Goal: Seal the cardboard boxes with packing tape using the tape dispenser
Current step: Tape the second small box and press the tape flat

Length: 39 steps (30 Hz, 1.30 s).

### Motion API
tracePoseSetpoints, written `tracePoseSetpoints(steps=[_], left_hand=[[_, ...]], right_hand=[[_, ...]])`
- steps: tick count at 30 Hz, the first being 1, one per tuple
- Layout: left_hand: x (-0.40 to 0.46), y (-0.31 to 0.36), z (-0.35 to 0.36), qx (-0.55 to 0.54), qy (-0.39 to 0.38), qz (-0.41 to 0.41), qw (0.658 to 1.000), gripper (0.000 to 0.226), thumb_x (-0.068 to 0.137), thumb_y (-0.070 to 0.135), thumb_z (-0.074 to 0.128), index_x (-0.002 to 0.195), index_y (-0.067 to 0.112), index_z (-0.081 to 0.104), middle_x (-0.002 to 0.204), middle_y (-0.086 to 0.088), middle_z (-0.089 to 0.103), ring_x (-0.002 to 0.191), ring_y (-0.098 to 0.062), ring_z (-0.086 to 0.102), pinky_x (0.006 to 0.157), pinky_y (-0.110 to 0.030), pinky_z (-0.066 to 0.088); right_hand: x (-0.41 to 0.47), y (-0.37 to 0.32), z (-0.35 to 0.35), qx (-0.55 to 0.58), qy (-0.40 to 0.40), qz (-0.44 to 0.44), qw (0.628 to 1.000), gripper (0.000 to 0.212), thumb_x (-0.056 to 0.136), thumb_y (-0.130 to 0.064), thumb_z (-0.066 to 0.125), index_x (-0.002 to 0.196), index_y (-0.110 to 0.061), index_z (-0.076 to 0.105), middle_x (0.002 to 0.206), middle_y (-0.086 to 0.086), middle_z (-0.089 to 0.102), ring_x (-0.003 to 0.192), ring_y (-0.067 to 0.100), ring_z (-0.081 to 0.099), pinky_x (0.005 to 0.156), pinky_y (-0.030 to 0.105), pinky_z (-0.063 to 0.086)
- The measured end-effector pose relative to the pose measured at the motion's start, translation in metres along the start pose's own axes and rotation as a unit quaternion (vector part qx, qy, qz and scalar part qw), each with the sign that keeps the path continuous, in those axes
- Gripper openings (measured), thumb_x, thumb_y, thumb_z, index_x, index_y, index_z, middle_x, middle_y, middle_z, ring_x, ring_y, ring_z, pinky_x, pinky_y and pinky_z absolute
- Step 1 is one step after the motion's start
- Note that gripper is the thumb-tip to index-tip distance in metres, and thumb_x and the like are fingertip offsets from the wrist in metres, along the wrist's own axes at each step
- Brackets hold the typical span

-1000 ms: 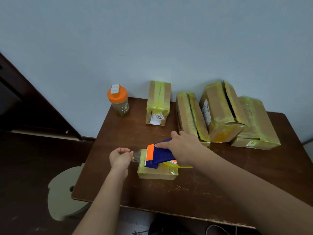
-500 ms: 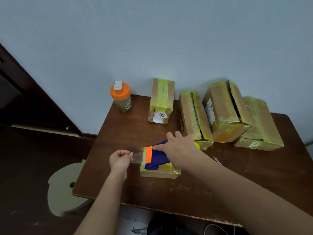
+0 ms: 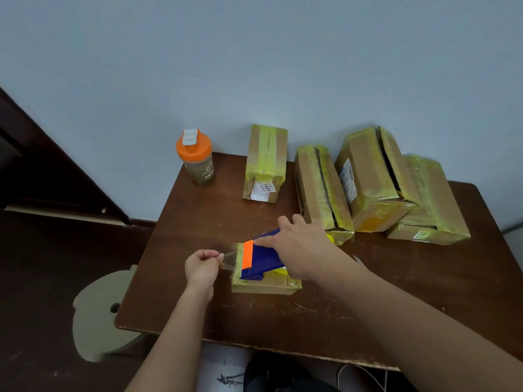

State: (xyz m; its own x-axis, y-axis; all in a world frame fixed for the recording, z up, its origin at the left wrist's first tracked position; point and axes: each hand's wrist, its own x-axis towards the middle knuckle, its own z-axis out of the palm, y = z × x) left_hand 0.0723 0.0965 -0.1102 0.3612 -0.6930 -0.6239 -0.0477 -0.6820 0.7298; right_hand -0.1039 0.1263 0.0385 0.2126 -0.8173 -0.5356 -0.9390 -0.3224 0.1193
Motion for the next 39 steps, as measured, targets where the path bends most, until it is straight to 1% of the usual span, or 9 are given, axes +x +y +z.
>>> tracePoseSetpoints(steps=[7, 11, 15, 18, 22, 25, 32, 34, 39], left_hand=[[0.002, -0.020, 0.009, 0.024, -0.069, -0.006, 0.997, 0.007, 0.090, 0.010, 0.064, 0.094, 0.015, 0.064, 0.100, -0.007, 0.066, 0.096, -0.021, 0.063, 0.085, -0.041, 0.054], [-0.006, -0.025, 0.015, 0.083, -0.075, 0.118, 0.987, 0.008, 0.092, 0.010, 0.061, 0.095, 0.018, 0.060, 0.104, -0.003, 0.062, 0.096, -0.015, 0.061, 0.076, -0.030, 0.053], [-0.003, -0.026, 0.000, 0.177, -0.046, 0.188, 0.965, 0.023, 0.085, 0.019, 0.073, 0.103, 0.024, 0.059, 0.119, 0.008, 0.039, 0.115, -0.011, 0.037, 0.097, -0.034, 0.041], [-0.007, -0.026, -0.015, 0.137, -0.090, 0.228, 0.960, 0.022, 0.085, 0.009, 0.070, 0.100, 0.023, 0.063, 0.109, 0.009, 0.059, 0.108, -0.011, 0.055, 0.088, -0.024, 0.046], [-0.021, -0.026, -0.020, 0.077, -0.192, 0.182, 0.961, 0.040, 0.091, -0.012, 0.049, 0.107, 0.022, 0.065, 0.104, 0.003, 0.070, 0.106, -0.013, 0.064, 0.084, -0.024, 0.054], [-0.023, -0.022, -0.027, 0.056, -0.249, 0.126, 0.959, 0.055, 0.088, -0.018, 0.045, 0.131, 0.016, 0.052, 0.117, -0.001, 0.067, 0.115, -0.014, 0.059, 0.074, -0.015, 0.052], [-0.040, -0.010, -0.035, 0.201, -0.348, 0.090, 0.911, 0.094, 0.086, -0.001, 0.066, 0.153, 0.028, 0.007, 0.148, 0.005, 0.042, 0.130, -0.004, 0.039, 0.086, -0.007, 0.043], [-0.040, -0.008, -0.036, 0.233, -0.352, 0.092, 0.902, 0.102, 0.084, 0.003, 0.070, 0.154, 0.028, 0.000, 0.151, 0.005, 0.038, 0.139, -0.008, 0.031, 0.103, -0.018, 0.031], [-0.035, -0.002, -0.028, 0.275, -0.339, 0.123, 0.891, 0.123, 0.071, 0.009, 0.084, 0.154, 0.026, -0.005, 0.151, 0.002, 0.038, 0.136, -0.011, 0.039, 0.106, -0.026, 0.034]], right_hand=[[0.005, 0.000, -0.001, 0.004, -0.004, -0.009, 1.000, 0.080, 0.091, -0.026, 0.066, 0.152, -0.044, 0.017, 0.142, 0.012, 0.034, 0.129, 0.034, 0.033, 0.097, 0.054, 0.041], [0.007, -0.002, 0.000, -0.001, 0.001, -0.009, 1.000, 0.078, 0.092, -0.025, 0.065, 0.152, -0.044, 0.018, 0.141, 0.011, 0.034, 0.128, 0.033, 0.033, 0.095, 0.054, 0.041], [0.008, -0.004, 0.001, -0.005, 0.005, -0.015, 1.000, 0.075, 0.092, -0.025, 0.064, 0.151, -0.042, 0.021, 0.140, 0.012, 0.035, 0.128, 0.033, 0.033, 0.094, 0.054, 0.041], [0.008, -0.004, 0.003, 0.000, 0.002, -0.019, 1.000, 0.077, 0.091, -0.025, 0.065, 0.151, -0.042, 0.021, 0.141, 0.012, 0.034, 0.128, 0.033, 0.033, 0.095, 0.053, 0.041], [0.006, 0.001, 0.003, 0.013, 0.005, -0.038, 0.999, 0.082, 0.089, -0.024, 0.067, 0.152, -0.042, 0.018, 0.140, 0.010, 0.032, 0.127, 0.031, 0.031, 0.095, 0.050, 0.039], [0.002, 0.009, -0.001, 0.055, 0.004, -0.068, 0.996, 0.095, 0.082, -0.017, 0.071, 0.150, -0.047, 0.011, 0.138, 0.005, 0.027, 0.124, 0.028, 0.026, 0.095, 0.045, 0.037], [-0.001, 0.021, 0.012, 0.076, 0.052, -0.059, 0.994, 0.086, 0.083, -0.025, 0.072, 0.145, -0.051, 0.018, 0.136, 0.001, 0.028, 0.112, 0.025, 0.042, 0.081, 0.035, 0.050], [0.001, 0.022, 0.014, 0.081, 0.055, -0.066, 0.993, 0.088, 0.082, -0.036, 0.074, 0.146, -0.053, 0.016, 0.135, 0.001, 0.029, 0.107, 0.023, 0.048, 0.075, 0.031, 0.050], [-0.002, 0.023, 0.003, 0.097, -0.006, -0.060, 0.993, 0.087, 0.075, -0.069, 0.067, 0.146, -0.053, 0.021, 0.138, 0.002, 0.027, 0.120, 0.028, 0.039, 0.087, 0.038, 0.044]])
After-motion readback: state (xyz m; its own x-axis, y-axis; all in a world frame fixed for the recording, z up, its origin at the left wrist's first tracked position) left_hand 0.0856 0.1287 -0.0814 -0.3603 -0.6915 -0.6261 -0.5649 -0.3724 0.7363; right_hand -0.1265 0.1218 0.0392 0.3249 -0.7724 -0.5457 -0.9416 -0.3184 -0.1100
